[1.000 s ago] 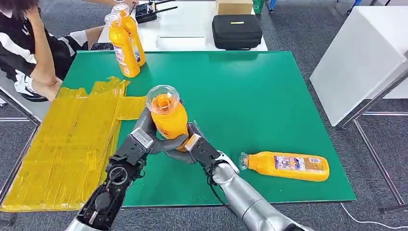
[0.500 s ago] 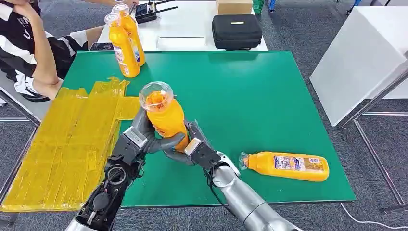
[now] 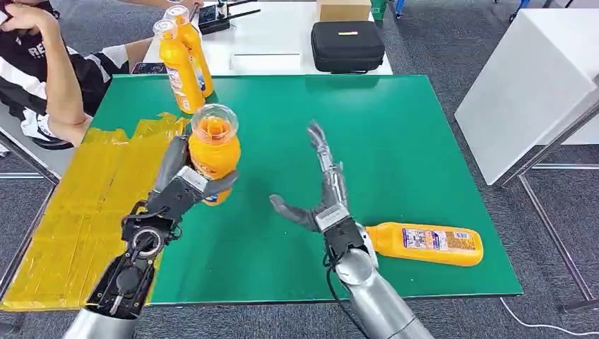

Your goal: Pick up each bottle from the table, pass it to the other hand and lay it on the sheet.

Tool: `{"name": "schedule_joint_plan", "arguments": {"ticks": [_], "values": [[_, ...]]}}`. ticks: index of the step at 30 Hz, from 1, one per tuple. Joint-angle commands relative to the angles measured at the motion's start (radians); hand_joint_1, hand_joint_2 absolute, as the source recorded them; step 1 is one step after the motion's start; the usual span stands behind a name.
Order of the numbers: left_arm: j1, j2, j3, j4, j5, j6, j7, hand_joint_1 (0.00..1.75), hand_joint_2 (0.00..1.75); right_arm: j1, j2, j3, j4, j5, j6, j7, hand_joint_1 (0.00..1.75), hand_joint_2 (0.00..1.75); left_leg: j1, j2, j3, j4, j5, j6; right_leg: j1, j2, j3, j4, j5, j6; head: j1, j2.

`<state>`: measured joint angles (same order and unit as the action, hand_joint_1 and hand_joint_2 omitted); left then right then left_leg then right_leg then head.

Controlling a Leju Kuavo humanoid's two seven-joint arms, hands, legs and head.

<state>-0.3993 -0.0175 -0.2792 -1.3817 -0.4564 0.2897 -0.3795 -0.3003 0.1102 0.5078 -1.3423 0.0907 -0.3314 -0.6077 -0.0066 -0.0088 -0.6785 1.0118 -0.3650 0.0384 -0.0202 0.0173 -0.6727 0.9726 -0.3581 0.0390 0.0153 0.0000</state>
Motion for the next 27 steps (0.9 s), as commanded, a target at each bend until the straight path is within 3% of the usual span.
{"name": "schedule_joint_plan", "arguments": {"ticks": [1, 9, 13, 14, 15, 21, 27], "values": [[-0.088, 0.05, 0.049, 0.134, -0.074, 0.045, 0.013, 1.75, 1.75, 0.043, -0.051, -0.035, -0.146, 0.016, -0.022, 0.012, 0.0, 1.75, 0.001, -0.001, 0.004, 0.0, -0.002, -0.002, 0.001, -0.003, 0.004, 0.0, -0.002, -0.002, 0.0, 0.0], [-0.087, 0.047, 0.047, 0.134, -0.077, 0.047, 0.012, 1.75, 1.75, 0.042, -0.05, -0.035, -0.142, 0.016, -0.022, 0.012, 0.0, 1.75, 0.0, 0.0, 0.002, 0.0, -0.001, -0.001, 0.001, -0.001, 0.002, 0.0, -0.001, -0.001, 0.0, 0.0], [-0.165, 0.107, 0.016, 0.291, -0.613, 0.27, 0.195, 1.75, 1.75, 0.064, -0.051, -0.048, -0.207, 0.055, -0.073, 0.013, 0.0, 1.75, 0.001, -0.001, 0.004, 0.0, -0.002, -0.002, 0.001, -0.002, 0.004, 0.0, -0.002, -0.002, 0.0, 0.0], [-0.21, 0.123, 0.014, 0.381, -0.802, 0.268, 0.292, 1.75, 1.75, 0.065, -0.051, -0.05, -0.228, 0.074, -0.089, 0.022, 0.0, 1.75, 0.001, -0.002, 0.007, 0.001, -0.003, -0.004, 0.002, -0.004, 0.007, 0.002, -0.004, -0.003, 0.0, 0.0], [-0.24, 0.131, 0.009, 0.435, -0.867, 0.257, 0.305, 1.75, 1.75, 0.066, -0.052, -0.051, -0.24, 0.081, -0.096, 0.026, 0.0, 1.75, 0.0, -0.002, 0.003, 0.0, -0.001, -0.002, 0.001, -0.003, 0.003, 0.001, -0.002, -0.002, 0.0, 0.0], [-0.459, 0.145, -0.022, 0.897, -0.912, 0.114, 0.27, 1.75, 1.75, 0.047, -0.054, -0.05, -0.237, 0.096, -0.109, 0.041, 0.0, 1.75, 0.001, -0.001, 0.003, 0.0, 0.0, -0.003, 0.001, -0.003, 0.002, 0.001, 0.0, -0.003, 0.0, 0.0], [-0.504, 0.16, -0.052, 1.025, -0.945, 0.033, 0.273, 1.75, 1.75, 0.061, -0.071, -0.068, -0.259, 0.099, -0.117, 0.046, 0.0, 1.75, 0.002, 0.003, 0.007, 0.001, -0.002, -0.005, 0.002, 0.0, 0.006, 0.001, -0.001, -0.005, 0.0, 0.0]]}}
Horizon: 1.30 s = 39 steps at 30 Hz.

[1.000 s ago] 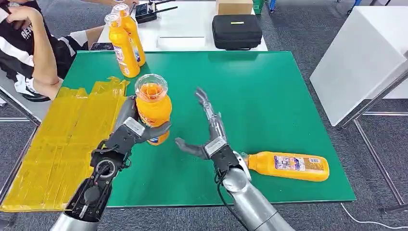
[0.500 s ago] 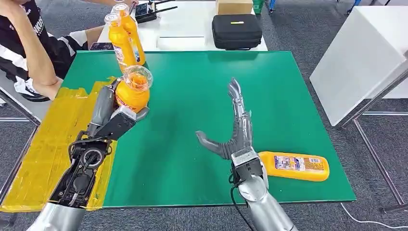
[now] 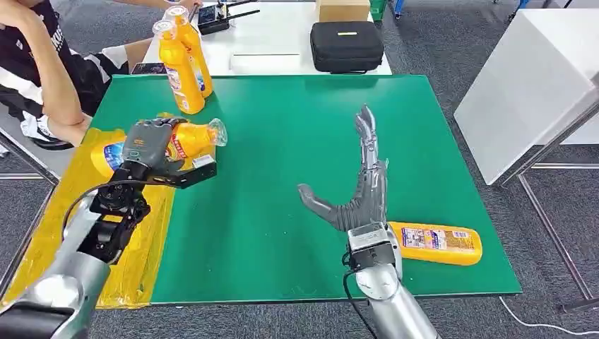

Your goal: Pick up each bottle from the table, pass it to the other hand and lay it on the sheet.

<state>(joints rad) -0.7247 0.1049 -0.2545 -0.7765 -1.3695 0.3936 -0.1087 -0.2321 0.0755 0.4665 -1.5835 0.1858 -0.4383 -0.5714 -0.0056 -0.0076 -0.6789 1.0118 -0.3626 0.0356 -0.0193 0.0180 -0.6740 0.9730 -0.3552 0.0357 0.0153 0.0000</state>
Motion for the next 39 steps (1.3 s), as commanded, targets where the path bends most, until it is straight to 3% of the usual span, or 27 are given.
{"name": "schedule_joint_plan", "arguments": {"ticks": [1, 9, 26, 27, 28, 39], "values": [[-0.182, 0.038, -0.076, 0.427, -0.028, -0.08, 0.001, 1.75, 1.75, 0.0, -0.039, -0.03, -0.022, 0.006, -0.009, 0.014, 0.0, 1.75, 0.001, 0.002, 0.005, 0.001, -0.003, -0.002, 0.001, 0.0, 0.005, 0.001, -0.002, -0.002, 0.0, 0.0], [-0.218, 0.062, -0.06, 0.455, -0.003, -0.148, 0.009, 1.75, 1.75, -0.028, -0.044, -0.015, 0.022, 0.002, 0.003, 0.018, 0.0, 1.75, 0.001, 0.002, 0.005, 0.002, -0.004, -0.003, 0.002, 0.0, 0.005, 0.001, -0.003, -0.002, 0.0, 0.0], [-0.218, 0.061, -0.05, 0.457, 0.008, -0.15, 0.011, 1.75, 1.75, -0.031, -0.044, -0.014, 0.025, 0.001, 0.002, 0.018, 0.0, 1.75, 0.001, 0.002, 0.005, 0.002, -0.004, -0.003, 0.002, -0.001, 0.006, 0.001, -0.004, -0.002, 0.0, 0.0], [-0.217, 0.058, -0.035, 0.458, 0.023, -0.145, 0.023, 1.69, 1.75, -0.034, -0.045, -0.012, 0.026, -0.001, 0.001, 0.02, 0.0, 1.75, 0.001, 0.002, 0.004, 0.002, -0.003, -0.003, 0.001, 0.0, 0.005, 0.001, -0.003, -0.002, 0.0, 0.0], [-0.214, 0.057, -0.029, 0.453, 0.028, -0.131, 0.026, 0.0, 1.75, -0.036, -0.044, -0.011, 0.028, -0.002, 0.001, 0.022, 0.0, 1.75, 0.001, 0.001, 0.002, 0.001, -0.002, -0.002, 0.001, 0.0, 0.002, 0.0, -0.002, -0.001, 0.0, 0.0], [-0.183, 0.039, 0.055, 0.45, 0.134, -0.027, 0.009, 0.0, 1.75, -0.031, -0.057, -0.004, 0.056, 0.011, -0.023, 0.039, 0.0, 1.75, 0.001, 0.001, 0.003, 0.0, -0.002, -0.002, 0.001, 0.0, 0.004, 0.0, -0.002, -0.001, 0.0, 0.0]]}}
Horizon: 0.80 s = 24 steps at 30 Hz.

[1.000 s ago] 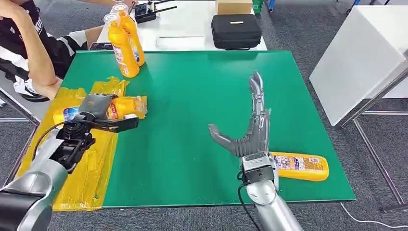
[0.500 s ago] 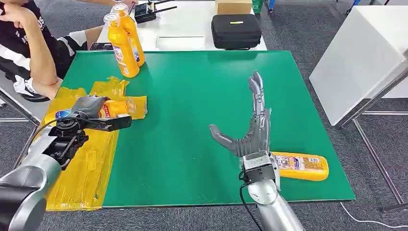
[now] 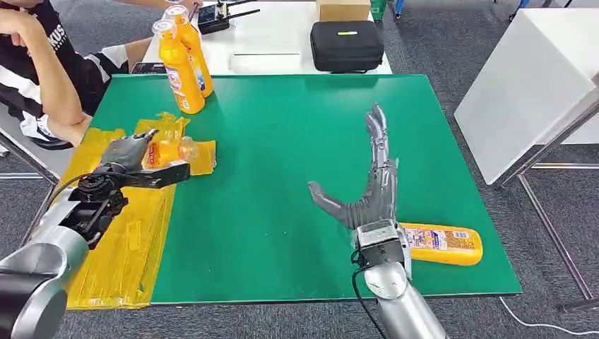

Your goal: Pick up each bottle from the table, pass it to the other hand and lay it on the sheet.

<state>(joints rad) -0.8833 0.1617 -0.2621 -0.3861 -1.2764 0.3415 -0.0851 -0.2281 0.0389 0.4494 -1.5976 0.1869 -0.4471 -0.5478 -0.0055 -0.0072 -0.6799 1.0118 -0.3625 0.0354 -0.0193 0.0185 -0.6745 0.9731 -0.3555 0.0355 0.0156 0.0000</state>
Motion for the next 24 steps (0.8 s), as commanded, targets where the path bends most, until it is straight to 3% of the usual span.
{"name": "schedule_joint_plan", "arguments": {"ticks": [1, 5, 7, 8, 14, 20, 22, 23, 24], "values": [[-0.015, -0.03, 0.115, 0.047, 0.105, 0.041, -0.052, 0.0, 1.75, -0.037, -0.023, 0.013, 0.073, 0.029, -0.028, 0.026, 0.0, 1.75, 0.001, 0.001, 0.008, 0.001, -0.005, -0.003, 0.001, -0.001, 0.008, 0.001, -0.004, -0.002, 0.0, 0.0], [-0.014, -0.032, 0.115, 0.047, 0.106, 0.043, -0.052, 0.0, 1.75, -0.038, -0.026, 0.01, 0.072, 0.029, -0.028, 0.026, 0.0, 1.75, 0.0, 0.0, 0.005, 0.0, -0.003, -0.002, 0.001, -0.001, 0.005, 0.0, -0.002, -0.001, 0.0, 0.0], [-0.014, -0.032, 0.115, 0.047, 0.106, 0.043, -0.052, 0.0, 1.75, -0.038, -0.026, 0.01, 0.072, 0.029, -0.028, 0.026, 0.0, 1.75, 0.002, 0.001, 0.014, 0.003, -0.008, -0.005, 0.002, -0.003, 0.014, 0.002, -0.008, -0.004, 0.0, 0.0], [-0.014, -0.032, 0.115, 0.047, 0.106, 0.043, -0.052, 0.0, 1.75, -0.038, -0.026, 0.01, 0.072, 0.029, -0.028, 0.026, 0.0, 1.75, 0.001, 0.0, 0.006, 0.001, -0.003, -0.002, 0.001, -0.001, 0.006, 0.0, -0.003, -0.002, 0.0, 0.0], [-0.014, -0.032, 0.115, 0.047, 0.106, 0.043, -0.052, 0.0, 1.75, -0.038, -0.026, 0.01, 0.072, 0.029, -0.028, 0.026, 0.0, 1.75, 0.001, 0.001, 0.009, 0.002, -0.005, -0.003, 0.002, -0.002, 0.008, 0.001, -0.004, -0.003, 0.0, 0.0], [-0.026, -0.033, 0.153, 0.054, 0.173, 0.036, -0.092, 0.0, 1.75, -0.037, -0.037, -0.002, 0.068, 0.04, -0.031, 0.039, 0.0, 1.75, 0.0, 0.0, 0.004, 0.0, -0.002, -0.002, 0.001, -0.001, 0.004, 0.0, -0.002, -0.001, 0.0, 0.0], [-0.027, -0.039, 0.182, 0.051, 0.227, -0.002, -0.136, 0.0, 1.75, -0.036, -0.043, -0.007, 0.071, 0.042, -0.033, 0.041, 0.0, 1.75, 0.001, 0.0, 0.009, 0.002, -0.005, -0.003, 0.002, -0.002, 0.009, 0.001, -0.005, -0.003, 0.0, 0.0], [-0.027, -0.043, 0.194, 0.05, 0.249, -0.019, -0.149, 0.0, 0.0, -0.035, -0.045, -0.009, 0.073, 0.042, -0.034, 0.041, 0.0, 1.75, 0.001, 0.0, 0.006, 0.001, -0.003, -0.002, 0.001, -0.001, 0.006, 0.0, -0.003, -0.002, 0.0, 0.0], [-0.026, -0.046, 0.204, 0.046, 0.272, -0.032, -0.166, 0.0, 0.0, -0.033, -0.049, -0.01, 0.073, 0.043, -0.034, 0.041, 0.0, 1.75, 0.001, 0.0, 0.007, 0.001, -0.004, -0.002, 0.001, -0.002, 0.007, 0.001, -0.004, -0.002, 0.0, 0.0]]}}
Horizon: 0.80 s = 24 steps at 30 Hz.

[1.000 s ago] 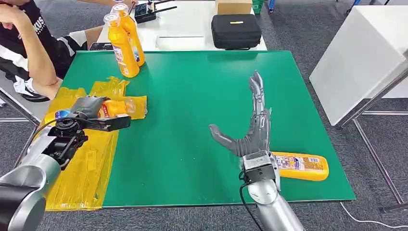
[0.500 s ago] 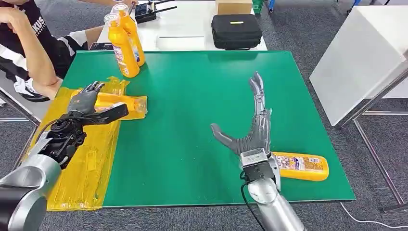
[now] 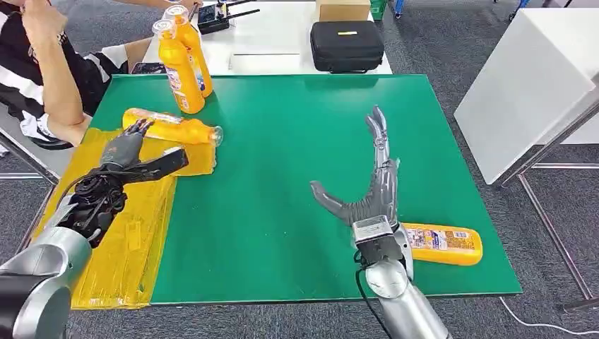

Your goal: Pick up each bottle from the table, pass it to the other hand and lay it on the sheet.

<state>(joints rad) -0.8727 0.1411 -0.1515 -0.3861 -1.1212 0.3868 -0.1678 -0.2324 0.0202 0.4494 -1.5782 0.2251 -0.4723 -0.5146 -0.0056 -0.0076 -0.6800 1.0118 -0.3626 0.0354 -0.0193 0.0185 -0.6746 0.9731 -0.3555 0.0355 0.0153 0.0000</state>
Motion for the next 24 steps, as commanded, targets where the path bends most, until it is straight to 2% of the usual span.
{"name": "schedule_joint_plan", "arguments": {"ticks": [1, 3, 4, 5, 6, 8, 9, 11, 13, 14, 16, 17, 20, 21, 24], "values": [[-0.035, -0.029, 0.108, 0.04, 0.15, -0.097, -0.107, 0.0, 0.0, -0.025, -0.04, -0.01, 0.055, 0.017, -0.012, 0.009, 0.0, 1.75, 0.001, 0.0, 0.005, 0.001, -0.003, -0.002, 0.001, -0.002, 0.005, 0.0, -0.002, -0.002, 0.0, 0.0], [-0.025, -0.035, 0.134, 0.025, 0.213, -0.127, -0.15, 0.0, 0.0, -0.023, -0.062, -0.008, 0.07, 0.126, -0.059, 0.035, 0.0, 1.75, 0.001, -0.001, 0.005, 0.0, -0.002, -0.002, 0.001, -0.002, 0.005, 0.0, -0.002, -0.001, 0.0, 0.0], [0.049, -0.088, 0.277, -0.08, 0.479, -0.307, -0.377, 0.0, 1.75, -0.062, -0.21, 0.06, 0.065, 0.503, 0.225, 0.412, 0.0, 1.75, 0.001, -0.001, 0.008, 0.001, -0.004, -0.003, 0.002, -0.003, 0.008, 0.0, -0.004, -0.002, 0.0, 0.0], [0.12, -0.114, 0.252, -0.179, 0.53, -0.328, -0.384, 0.0, 1.75, -0.058, -0.257, 0.035, 0.058, 0.88, 0.314, 0.622, 0.0, 1.75, 0.001, -0.002, 0.005, -0.001, -0.001, -0.001, 0.001, -0.003, 0.006, -0.002, -0.001, -0.001, 0.0, 0.0], [0.19, -0.133, 0.219, -0.284, 0.565, -0.34, -0.365, 0.0, 1.75, -0.05, -0.277, 0.0, 0.045, 0.933, 0.375, 0.623, 0.0, 1.75, 0.001, -0.001, 0.007, 0.0, -0.003, -0.001, 0.001, -0.003, 0.008, -0.001, -0.003, -0.001, 0.0, 0.0], [0.307, -0.157, 0.134, -0.485, 0.652, -0.372, -0.313, 0.0, 1.75, -0.039, -0.348, -0.051, 0.018, 0.928, 0.527, 0.599, 0.0, 1.75, -0.001, -0.003, 0.01, -0.003, -0.003, -0.001, -0.001, -0.006, 0.012, -0.003, -0.004, 0.0, 0.0, 0.0], [0.337, -0.158, 0.098, -0.54, 0.686, -0.374, -0.288, 0.0, 1.75, -0.024, -0.38, -0.086, 0.005, 0.892, 0.567, 0.573, 0.0, 1.75, -0.002, -0.004, 0.012, -0.002, -0.004, -0.001, -0.001, -0.007, 0.013, -0.003, -0.005, 0.0, -0.002, 0.0], [0.349, -0.159, 0.057, -0.574, 0.721, -0.379, -0.276, 0.0, 1.75, -0.017, -0.442, -0.129, 0.011, 0.82, 0.652, 0.542, 0.0, 1.75, -0.002, -0.007, 0.005, 0.0, -0.001, 0.001, -0.001, -0.008, 0.007, -0.002, -0.004, 0.001, 0.001, 0.0], [0.362, -0.161, 0.031, -0.604, 0.74, -0.373, -0.272, 0.0, 1.75, -0.006, -0.47, -0.189, 0.022, 0.784, 0.684, 0.519, 0.0, 1.75, -0.003, -0.013, 0.005, 0.003, -0.004, 0.002, -0.003, -0.014, 0.01, 0.001, -0.008, 0.002, 0.0, 0.0], [0.367, -0.162, 0.025, -0.611, 0.749, -0.372, -0.271, 0.0, 1.75, 0.0, -0.477, -0.211, 0.031, 0.782, 0.693, 0.518, 0.0, 1.75, -0.003, -0.01, 0.002, 0.002, -0.003, 0.002, -0.003, -0.01, 0.006, 0.0, -0.005, 0.003, 0.0, 0.0], [0.372, -0.165, 0.019, -0.616, 0.76, -0.371, -0.27, 0.0, 1.75, 0.014, -0.496, -0.245, 0.06, 0.77, 0.707, 0.512, 0.0, 1.75, -0.005, -0.011, 0.002, 0.001, -0.002, 0.003, -0.004, -0.01, 0.005, -0.001, -0.004, 0.003, 0.001, 0.0], [0.373, -0.166, 0.02, -0.615, 0.768, -0.373, -0.27, 0.0, 1.75, 0.017, -0.501, -0.252, 0.068, 0.766, 0.709, 0.507, 0.0, 1.75, -0.005, -0.011, 0.007, 0.002, -0.006, 0.002, -0.003, -0.012, 0.011, 0.0, -0.008, 0.002, 0.0, 0.0], [0.365, -0.178, 0.016, -0.611, 0.782, -0.38, -0.273, 0.0, 1.75, 0.03, -0.507, -0.287, 0.101, 0.763, 0.7, 0.511, 0.0, 1.75, -0.005, -0.01, 0.002, 0.0, -0.003, 0.004, -0.004, -0.01, 0.006, -0.002, -0.004, 0.003, -0.001, 0.0], [0.356, -0.181, 0.013, -0.609, 0.781, -0.381, -0.273, 0.0, 1.75, 0.043, -0.511, -0.296, 0.104, 0.764, 0.699, 0.513, 0.0, 1.75, -0.004, -0.01, 0.006, 0.001, -0.005, 0.003, -0.003, -0.011, 0.01, -0.001, -0.006, 0.002, 0.0, 0.0], [0.336, -0.182, 0.012, -0.599, 0.789, -0.383, -0.271, 0.0, 1.75, 0.088, -0.526, -0.329, 0.089, 0.756, 0.704, 0.517, 0.0, 1.75, -0.004, -0.009, 0.003, 0.001, -0.004, 0.003, -0.002, -0.009, 0.007, -0.002, -0.005, 0.003, -0.001, 0.0]]}}
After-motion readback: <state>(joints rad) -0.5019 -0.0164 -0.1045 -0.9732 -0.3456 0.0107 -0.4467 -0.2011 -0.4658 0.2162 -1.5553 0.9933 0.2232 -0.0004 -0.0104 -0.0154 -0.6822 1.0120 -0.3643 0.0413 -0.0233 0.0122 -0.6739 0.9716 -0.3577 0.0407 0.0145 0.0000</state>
